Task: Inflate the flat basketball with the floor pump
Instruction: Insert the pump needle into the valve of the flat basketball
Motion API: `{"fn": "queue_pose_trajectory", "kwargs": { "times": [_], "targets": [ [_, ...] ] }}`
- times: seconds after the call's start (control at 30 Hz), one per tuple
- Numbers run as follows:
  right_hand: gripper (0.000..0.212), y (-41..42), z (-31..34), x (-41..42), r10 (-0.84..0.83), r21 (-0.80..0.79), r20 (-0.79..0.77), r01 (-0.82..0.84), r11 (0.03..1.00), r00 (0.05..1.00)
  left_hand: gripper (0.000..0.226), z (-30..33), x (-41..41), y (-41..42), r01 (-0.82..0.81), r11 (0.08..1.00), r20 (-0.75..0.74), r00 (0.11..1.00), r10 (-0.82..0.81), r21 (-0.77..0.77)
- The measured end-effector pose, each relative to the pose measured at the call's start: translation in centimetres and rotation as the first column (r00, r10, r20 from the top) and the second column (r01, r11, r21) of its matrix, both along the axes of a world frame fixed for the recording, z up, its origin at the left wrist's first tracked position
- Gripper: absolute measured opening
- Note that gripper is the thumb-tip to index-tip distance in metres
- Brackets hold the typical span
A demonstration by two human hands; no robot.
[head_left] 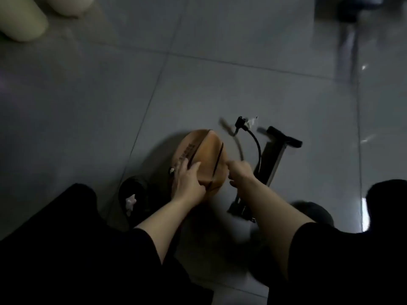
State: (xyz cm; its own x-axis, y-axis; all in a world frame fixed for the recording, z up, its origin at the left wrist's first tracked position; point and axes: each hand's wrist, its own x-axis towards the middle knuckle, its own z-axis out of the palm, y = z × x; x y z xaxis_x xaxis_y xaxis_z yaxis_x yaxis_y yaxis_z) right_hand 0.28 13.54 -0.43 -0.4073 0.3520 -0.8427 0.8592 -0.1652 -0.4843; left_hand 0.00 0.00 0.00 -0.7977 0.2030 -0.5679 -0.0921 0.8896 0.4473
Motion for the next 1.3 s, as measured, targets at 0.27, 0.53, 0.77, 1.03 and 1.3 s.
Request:
{"fn": "queue_pose_trajectory", "kwargs": {
  "times": [0.27, 0.53, 0.77, 1.03, 1.3],
  "targets": [
    [0.055, -2.2, -5.4, -0.8, -0.382, -0.331, 0.128, 0.402, 0.854, 0.915, 0.092, -5.2, 1.1, 0.9, 0.103, 0.931, -0.175, 0.969, -0.173, -0.349],
    [0.051, -0.3, -7.0, -0.4, -0.488, -0.231, -0.01, 0.472, 0.85, 0.873, 0.078, -3.7, -3.1, 0.4, -0.168, 0.959, -0.345, 0.935, 0.082, -0.227],
    [0.069, 6.3, -7.8, -4.4, 0.088, 0.603, -0.001, -0.07, 0.795, 0.996, 0.068, -3.4, -5.4, 1.1, -0.498, 0.856, -0.026, 0.862, 0.505, 0.138],
    [0.031, 6.4, -9.0, -3.9, 0.039, 0.393, -0.17, 0.031, 0.919, 0.985, 0.044, -3.2, -5.6, -1.2, -0.696, 0.616, 0.255, 0.713, 0.653, 0.369],
    [0.048, 5.2, -2.9, -2.7, 0.001, 0.038, -0.421, 0.016, 0.999, 0.907, 0.054, -4.5, -1.9, -2.9, -0.638, 0.711, 0.123, 0.764, 0.634, 0.297]
  ]
}}
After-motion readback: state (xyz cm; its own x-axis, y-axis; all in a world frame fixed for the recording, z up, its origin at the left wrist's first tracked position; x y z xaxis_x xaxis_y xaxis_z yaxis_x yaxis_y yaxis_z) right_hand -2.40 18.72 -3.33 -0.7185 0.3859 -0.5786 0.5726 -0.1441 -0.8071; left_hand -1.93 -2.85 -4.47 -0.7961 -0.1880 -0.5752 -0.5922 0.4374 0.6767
